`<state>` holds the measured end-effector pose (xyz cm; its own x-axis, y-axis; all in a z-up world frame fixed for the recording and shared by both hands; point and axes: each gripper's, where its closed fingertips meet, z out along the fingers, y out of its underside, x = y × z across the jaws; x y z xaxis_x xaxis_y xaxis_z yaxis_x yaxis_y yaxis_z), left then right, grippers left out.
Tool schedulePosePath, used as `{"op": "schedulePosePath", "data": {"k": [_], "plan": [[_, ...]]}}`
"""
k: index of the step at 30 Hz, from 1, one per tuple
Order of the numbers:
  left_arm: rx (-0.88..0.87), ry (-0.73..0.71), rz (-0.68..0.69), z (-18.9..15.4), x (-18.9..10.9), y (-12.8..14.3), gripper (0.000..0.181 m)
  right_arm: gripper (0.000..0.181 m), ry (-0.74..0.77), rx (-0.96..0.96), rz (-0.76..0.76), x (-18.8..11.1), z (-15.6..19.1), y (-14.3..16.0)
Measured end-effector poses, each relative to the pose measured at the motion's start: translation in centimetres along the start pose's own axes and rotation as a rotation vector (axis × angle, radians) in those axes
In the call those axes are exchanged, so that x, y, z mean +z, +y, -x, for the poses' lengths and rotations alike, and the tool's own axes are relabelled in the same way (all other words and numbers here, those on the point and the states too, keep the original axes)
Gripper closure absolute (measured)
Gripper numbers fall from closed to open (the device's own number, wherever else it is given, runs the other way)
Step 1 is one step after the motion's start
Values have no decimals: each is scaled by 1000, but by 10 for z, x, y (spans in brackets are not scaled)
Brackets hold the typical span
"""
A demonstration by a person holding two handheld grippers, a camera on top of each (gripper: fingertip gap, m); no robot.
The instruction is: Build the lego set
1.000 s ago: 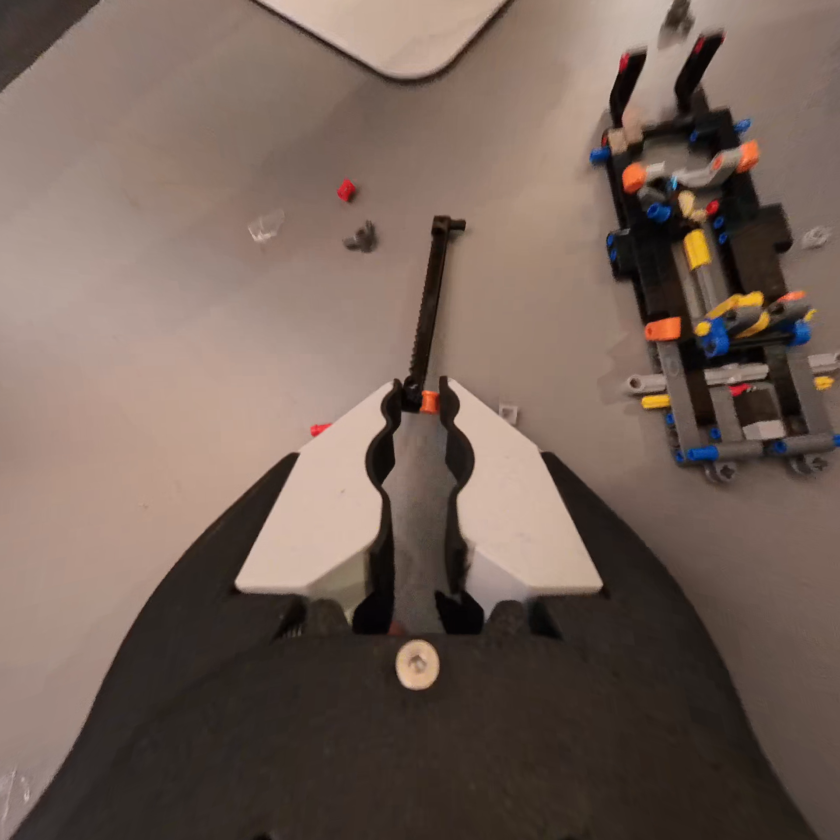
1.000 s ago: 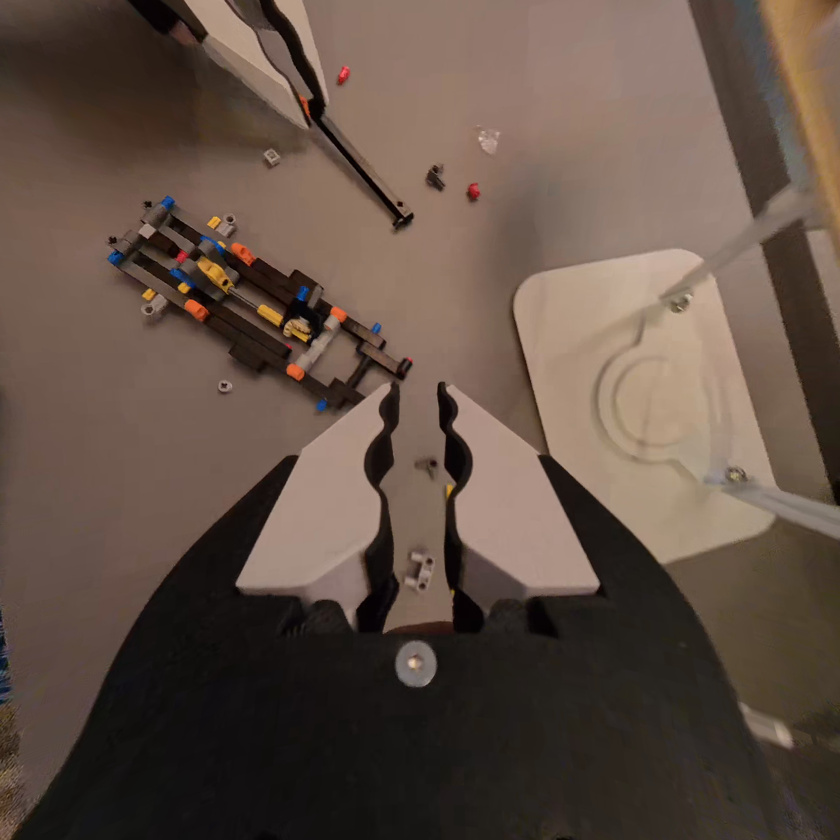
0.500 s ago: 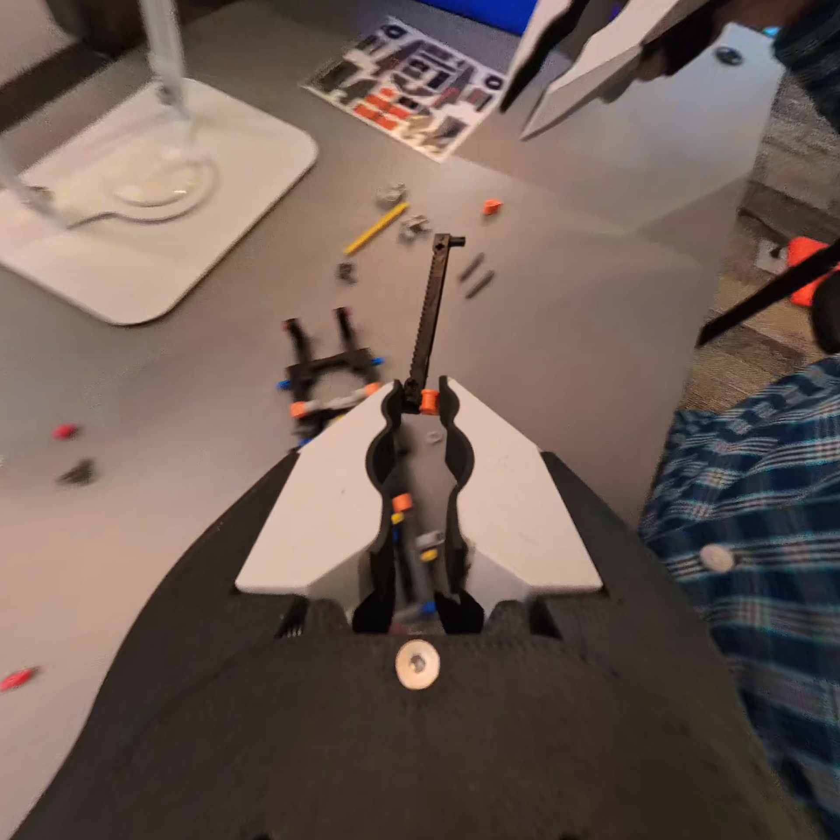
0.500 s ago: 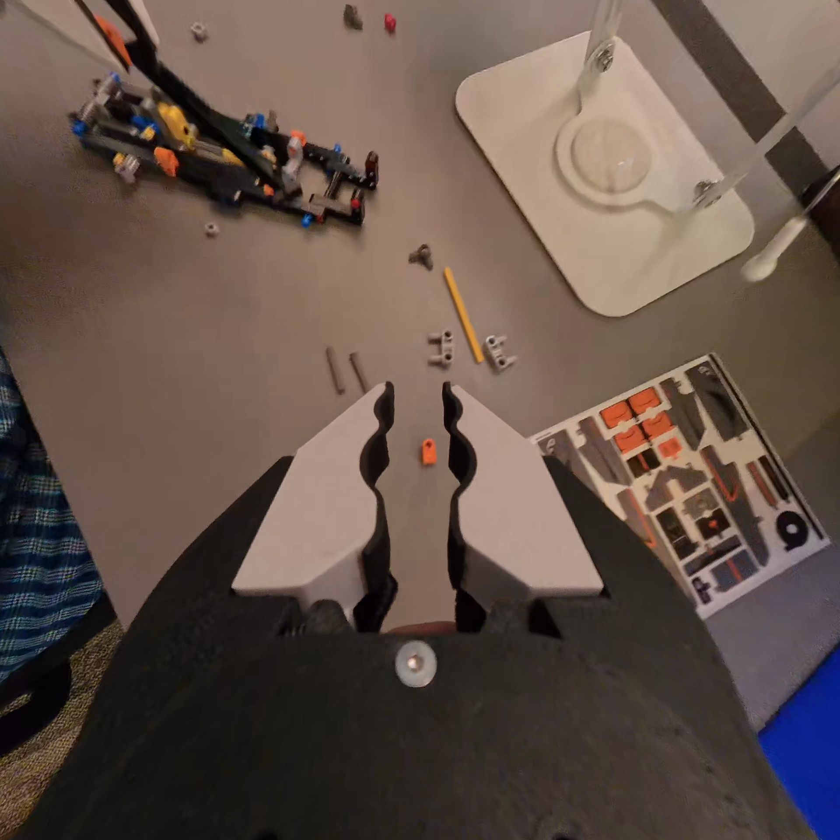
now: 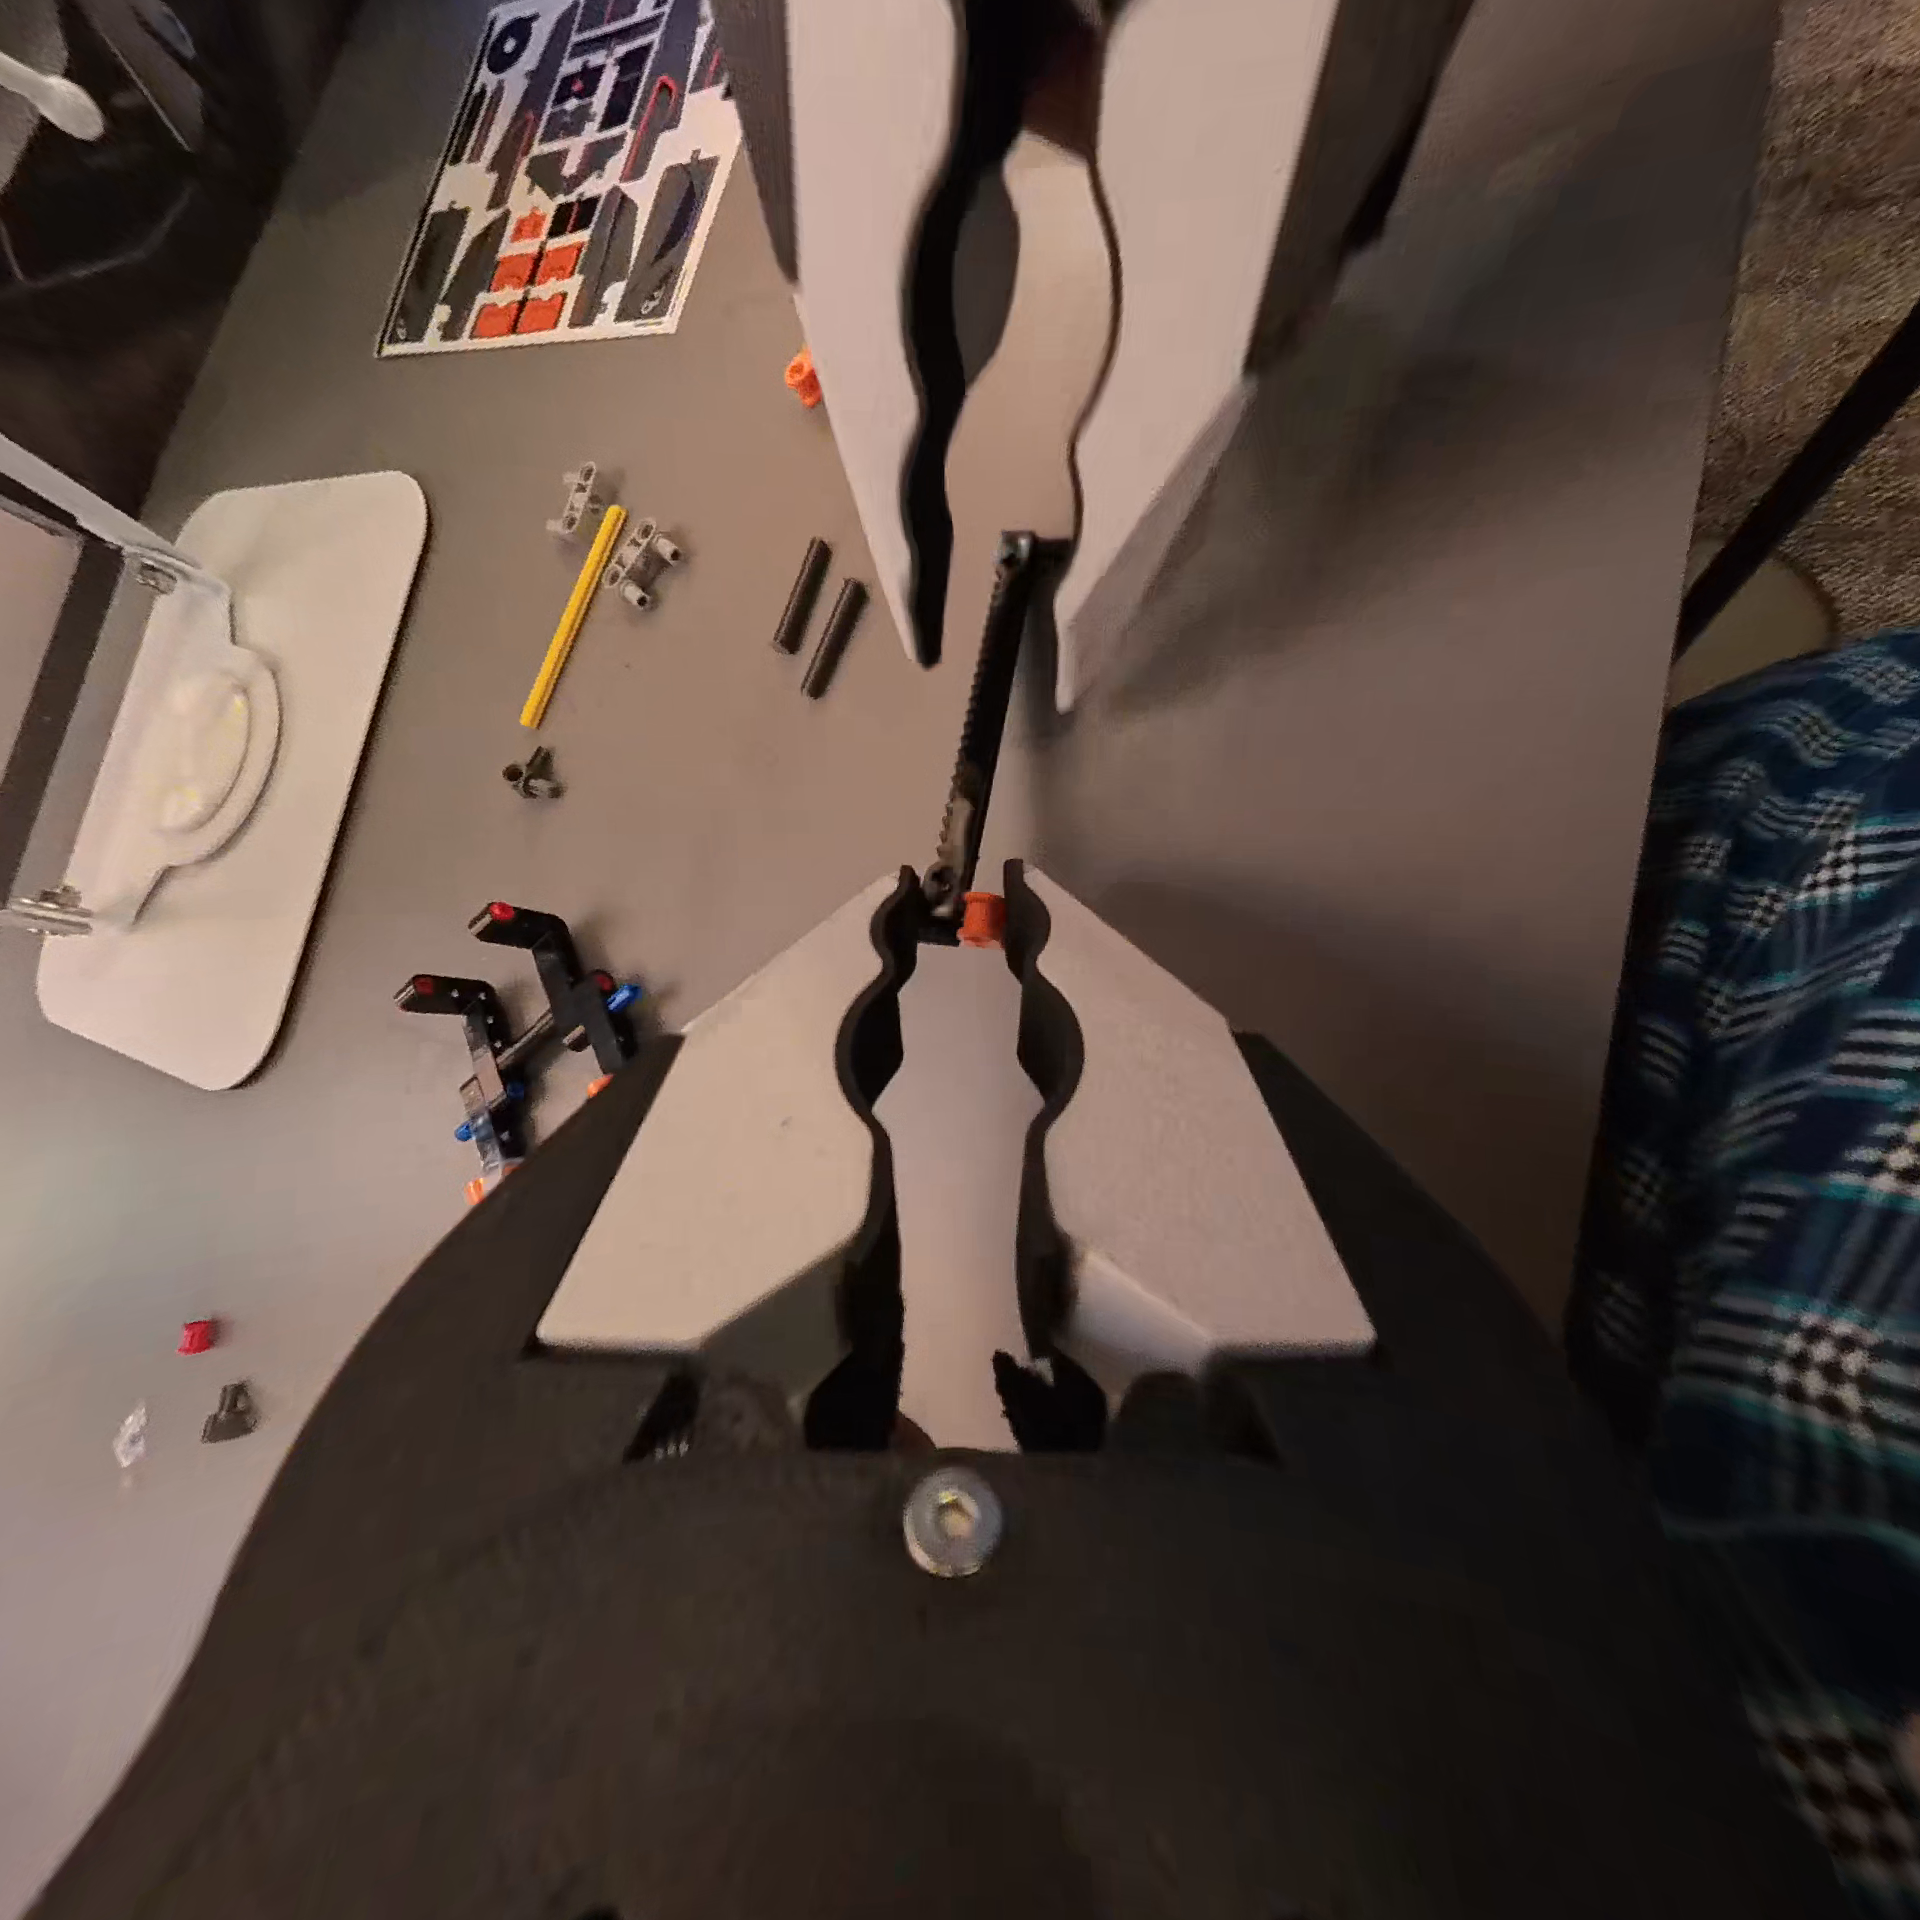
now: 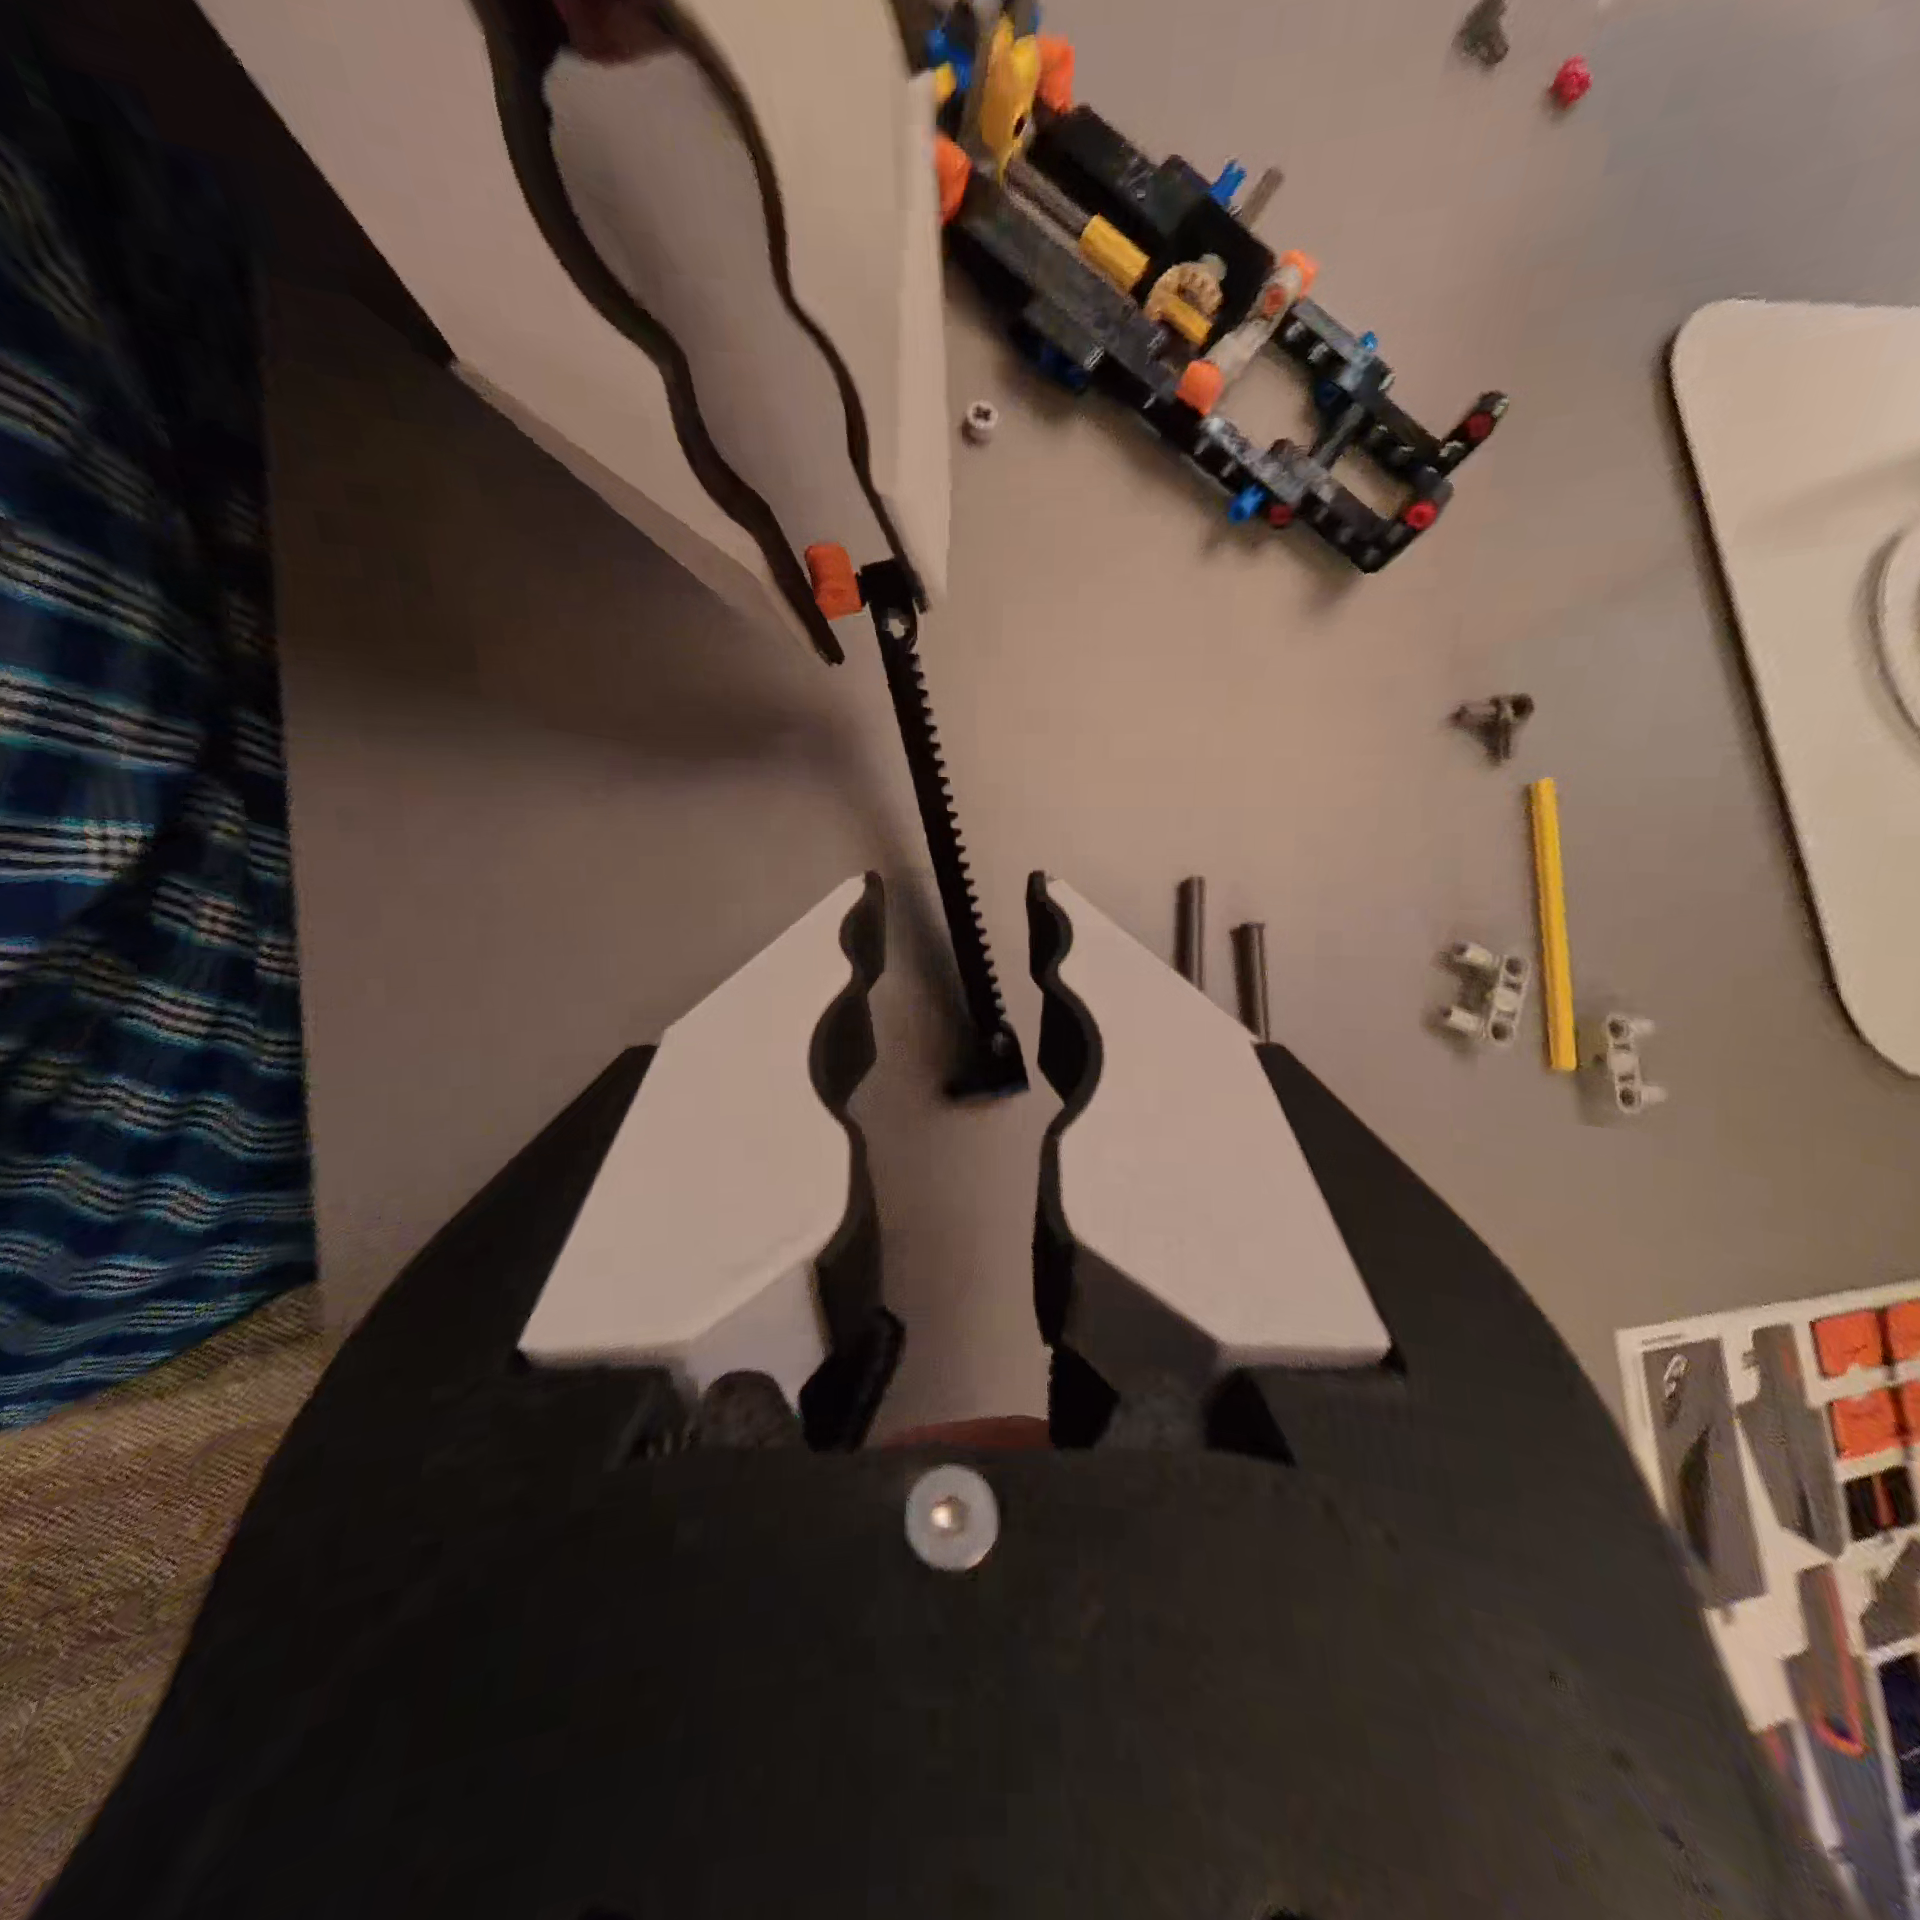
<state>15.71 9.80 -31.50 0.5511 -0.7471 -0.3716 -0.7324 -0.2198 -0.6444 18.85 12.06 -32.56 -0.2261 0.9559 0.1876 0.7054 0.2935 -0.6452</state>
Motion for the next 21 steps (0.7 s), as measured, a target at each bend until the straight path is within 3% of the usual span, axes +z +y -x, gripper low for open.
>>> {"op": "schedulePosePath", "data": {"k": [3,7,14,21], "plan": [[-12,-8,-30,2,-4,-6,167,175,23,-67,35,9,0,2],[-6,-12,-48,2,-6,-7,164,177,50,-113,19,9,-2,0],[-10,70,-40,3,-17,-5,138,178,123,-225,57,10,-3,0],[-331,340,-98,22,-32,-24,145,178,380,-589,36,4,-12,-25]]}}
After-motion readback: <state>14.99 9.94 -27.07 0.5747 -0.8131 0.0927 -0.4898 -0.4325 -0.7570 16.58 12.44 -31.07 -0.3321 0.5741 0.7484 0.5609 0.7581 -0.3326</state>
